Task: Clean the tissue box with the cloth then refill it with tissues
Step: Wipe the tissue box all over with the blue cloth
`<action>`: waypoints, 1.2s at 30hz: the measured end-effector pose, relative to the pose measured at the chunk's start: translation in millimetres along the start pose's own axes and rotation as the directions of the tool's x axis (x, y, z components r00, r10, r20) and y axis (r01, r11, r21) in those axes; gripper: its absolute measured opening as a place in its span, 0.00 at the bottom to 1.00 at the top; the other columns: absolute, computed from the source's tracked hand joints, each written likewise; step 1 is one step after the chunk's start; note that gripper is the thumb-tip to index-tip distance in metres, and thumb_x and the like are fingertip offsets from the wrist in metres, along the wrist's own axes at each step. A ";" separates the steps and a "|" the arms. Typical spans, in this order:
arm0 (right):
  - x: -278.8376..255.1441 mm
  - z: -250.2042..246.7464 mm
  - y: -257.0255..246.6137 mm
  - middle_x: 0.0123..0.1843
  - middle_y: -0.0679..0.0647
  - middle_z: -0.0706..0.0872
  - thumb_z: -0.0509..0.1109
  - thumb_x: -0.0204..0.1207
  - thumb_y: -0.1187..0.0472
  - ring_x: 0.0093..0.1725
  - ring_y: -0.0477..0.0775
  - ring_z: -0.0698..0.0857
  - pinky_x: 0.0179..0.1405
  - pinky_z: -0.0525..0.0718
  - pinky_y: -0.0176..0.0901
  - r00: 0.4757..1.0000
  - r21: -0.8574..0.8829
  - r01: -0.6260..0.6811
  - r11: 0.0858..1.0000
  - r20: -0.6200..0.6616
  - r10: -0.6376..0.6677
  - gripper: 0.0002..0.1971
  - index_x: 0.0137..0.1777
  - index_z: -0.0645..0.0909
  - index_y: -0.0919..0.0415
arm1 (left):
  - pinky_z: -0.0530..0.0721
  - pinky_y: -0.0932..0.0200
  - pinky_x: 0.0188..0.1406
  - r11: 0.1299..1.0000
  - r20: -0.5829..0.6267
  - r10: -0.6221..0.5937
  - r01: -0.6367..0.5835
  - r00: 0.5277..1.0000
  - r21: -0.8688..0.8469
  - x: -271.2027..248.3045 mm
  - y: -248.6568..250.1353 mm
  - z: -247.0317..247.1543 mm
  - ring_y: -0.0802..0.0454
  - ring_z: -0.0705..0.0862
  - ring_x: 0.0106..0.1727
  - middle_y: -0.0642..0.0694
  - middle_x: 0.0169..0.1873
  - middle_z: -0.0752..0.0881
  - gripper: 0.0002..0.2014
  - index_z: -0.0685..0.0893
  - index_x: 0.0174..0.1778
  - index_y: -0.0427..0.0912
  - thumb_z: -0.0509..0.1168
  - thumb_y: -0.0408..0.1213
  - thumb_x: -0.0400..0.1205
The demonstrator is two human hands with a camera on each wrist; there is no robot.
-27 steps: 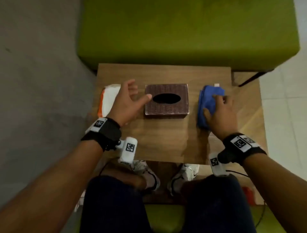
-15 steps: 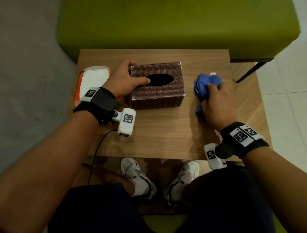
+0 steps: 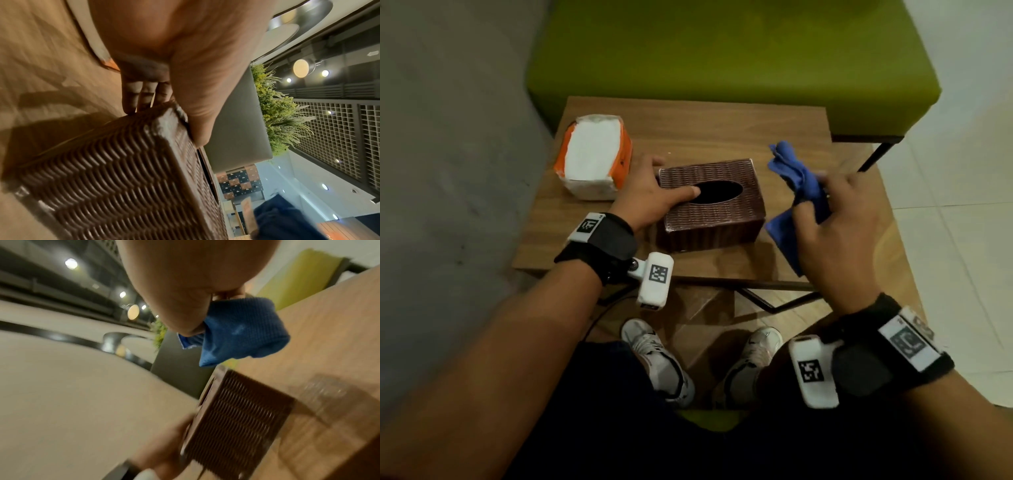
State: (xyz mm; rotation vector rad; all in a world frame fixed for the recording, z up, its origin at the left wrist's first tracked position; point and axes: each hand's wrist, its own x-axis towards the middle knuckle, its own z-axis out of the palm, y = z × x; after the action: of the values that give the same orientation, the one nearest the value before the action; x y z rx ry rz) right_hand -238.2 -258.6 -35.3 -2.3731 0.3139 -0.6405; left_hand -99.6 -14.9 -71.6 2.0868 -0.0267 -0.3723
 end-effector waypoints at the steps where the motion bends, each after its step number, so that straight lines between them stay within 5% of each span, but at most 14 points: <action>1: -7.7 2.9 -9.9 0.51 0.60 0.77 0.69 0.80 0.68 0.49 0.46 0.70 0.49 0.66 0.22 0.999 0.019 0.048 0.999 -0.001 -0.048 0.09 0.58 0.85 0.65 | 0.83 0.60 0.65 0.999 0.014 0.003 -0.003 1.000 -0.032 -4.9 -0.7 -2.4 0.52 0.83 0.72 0.48 0.74 0.81 0.46 0.69 0.85 0.46 0.84 0.55 0.77; 5: -27.2 29.8 -15.5 0.54 0.55 0.73 0.68 0.82 0.64 0.54 0.50 0.72 0.51 0.73 0.37 0.984 -0.031 0.131 0.991 0.125 -0.126 0.12 0.63 0.84 0.63 | 0.75 0.50 0.85 0.981 0.151 0.054 -0.024 0.987 -0.193 -26.9 -24.0 -19.5 0.52 0.72 0.87 0.47 0.90 0.69 0.74 0.52 0.95 0.51 0.87 0.71 0.59; 8: -34.0 42.0 -7.0 0.57 0.58 0.76 0.67 0.82 0.64 0.58 0.57 0.74 0.52 0.70 0.40 0.979 -0.109 0.140 0.984 0.165 -0.121 0.20 0.73 0.83 0.64 | 0.64 0.48 0.93 0.997 0.286 0.079 -0.077 0.955 -0.020 -37.3 -45.6 -20.8 0.57 0.61 0.92 0.51 0.95 0.58 0.84 0.41 0.96 0.55 0.93 0.60 0.54; 11: -35.2 45.3 -5.3 0.58 0.61 0.78 0.66 0.82 0.64 0.59 0.61 0.76 0.53 0.79 0.54 0.968 -0.171 0.207 0.963 0.177 -0.176 0.20 0.73 0.84 0.65 | 0.63 0.54 0.91 0.983 0.253 0.144 -0.168 0.957 0.075 -34.0 -51.7 -8.3 0.58 0.61 0.91 0.50 0.94 0.60 0.79 0.44 0.97 0.49 0.95 0.46 0.60; 15: -38.1 49.3 -9.6 0.77 0.66 0.78 0.64 0.83 0.63 0.74 0.68 0.77 0.69 0.81 0.63 0.953 -0.253 0.259 0.932 0.223 -0.204 0.22 0.75 0.82 0.66 | 0.71 0.48 0.89 0.974 0.128 0.197 -0.209 0.972 0.088 -25.2 -54.3 1.6 0.54 0.71 0.87 0.51 0.87 0.71 0.71 0.57 0.94 0.47 0.95 0.48 0.59; 20: -60.9 66.8 -29.1 0.86 0.66 0.76 0.58 0.87 0.64 0.88 0.67 0.71 0.90 0.67 0.65 0.796 -0.107 0.524 0.845 0.415 -0.441 0.27 0.85 0.74 0.66 | 0.81 0.47 0.80 0.961 0.061 0.243 -0.249 0.968 0.118 -24.3 -57.3 9.7 0.56 0.81 0.74 0.56 0.75 0.80 0.55 0.68 0.88 0.49 0.91 0.49 0.67; 22: -54.0 62.9 -19.5 0.86 0.66 0.76 0.64 0.86 0.67 0.88 0.67 0.71 0.90 0.67 0.65 0.818 -0.116 0.495 0.861 0.396 -0.417 0.26 0.85 0.74 0.66 | 0.81 0.41 0.81 0.953 0.061 0.266 -0.272 0.962 0.133 -25.3 -60.7 9.3 0.53 0.81 0.78 0.53 0.79 0.80 0.59 0.67 0.88 0.50 0.92 0.52 0.63; 26: -45.2 59.5 -10.7 0.86 0.69 0.73 0.68 0.82 0.77 0.90 0.71 0.66 0.92 0.62 0.68 0.955 -0.241 0.241 0.940 0.233 -0.185 0.29 0.84 0.74 0.70 | 0.77 0.37 0.85 0.958 0.087 0.237 -0.247 0.968 0.144 -25.9 -61.9 9.7 0.51 0.75 0.84 0.53 0.84 0.75 0.68 0.61 0.91 0.53 0.92 0.59 0.57; 28: -58.3 72.6 -31.0 0.90 0.68 0.67 0.65 0.80 0.78 0.93 0.70 0.59 0.93 0.55 0.67 0.942 -0.222 0.265 0.938 0.268 -0.202 0.34 0.88 0.69 0.67 | 0.76 0.40 0.86 0.967 0.090 0.200 -0.211 0.976 0.142 -26.7 -63.4 11.5 0.50 0.75 0.85 0.51 0.86 0.74 0.68 0.60 0.92 0.53 0.92 0.57 0.59; 32: -72.7 82.5 -45.8 0.90 0.67 0.68 0.55 0.86 0.69 0.92 0.69 0.62 0.93 0.59 0.67 0.794 -0.105 0.528 0.843 0.414 -0.446 0.30 0.89 0.69 0.63 | 0.65 0.47 0.90 0.968 0.119 0.124 -0.146 0.985 0.202 -29.4 -68.8 9.2 0.39 0.67 0.92 0.38 0.92 0.66 0.59 0.59 0.95 0.42 0.86 0.37 0.71; 36: -48.7 58.5 -3.1 0.87 0.66 0.74 0.68 0.84 0.74 0.90 0.69 0.67 0.91 0.63 0.67 0.909 -0.166 0.346 0.923 0.303 -0.286 0.28 0.84 0.75 0.66 | 0.75 0.41 0.86 0.966 0.123 0.204 -0.220 0.971 0.134 -31.8 -60.8 7.4 0.50 0.74 0.85 0.52 0.85 0.74 0.68 0.60 0.92 0.53 0.92 0.54 0.58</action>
State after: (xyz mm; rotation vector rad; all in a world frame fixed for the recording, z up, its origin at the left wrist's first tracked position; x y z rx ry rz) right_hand -249.1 -206.8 -90.1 -2.7126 -0.1390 -0.4273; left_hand -139.9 16.0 -118.3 2.1805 -0.3495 -0.3610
